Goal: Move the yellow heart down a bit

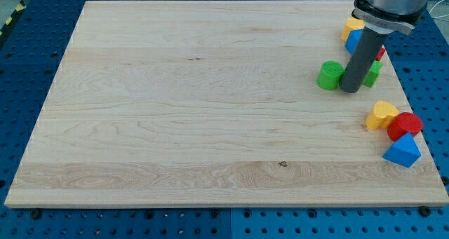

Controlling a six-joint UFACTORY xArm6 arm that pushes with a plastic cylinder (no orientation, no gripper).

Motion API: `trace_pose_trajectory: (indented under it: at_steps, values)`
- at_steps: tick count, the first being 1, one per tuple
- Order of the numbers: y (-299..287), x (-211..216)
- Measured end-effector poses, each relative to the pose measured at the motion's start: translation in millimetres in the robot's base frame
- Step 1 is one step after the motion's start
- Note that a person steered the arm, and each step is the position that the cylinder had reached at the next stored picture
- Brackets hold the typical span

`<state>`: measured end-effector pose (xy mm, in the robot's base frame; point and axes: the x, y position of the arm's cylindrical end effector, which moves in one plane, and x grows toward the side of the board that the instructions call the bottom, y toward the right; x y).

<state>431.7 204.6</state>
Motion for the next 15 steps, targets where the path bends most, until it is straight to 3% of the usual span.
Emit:
trace_pose_trajectory:
  at_steps: [4, 7, 15]
  values:
    - [34.8, 10.4]
    - [34.8, 45.5]
    - [16.1, 56.9]
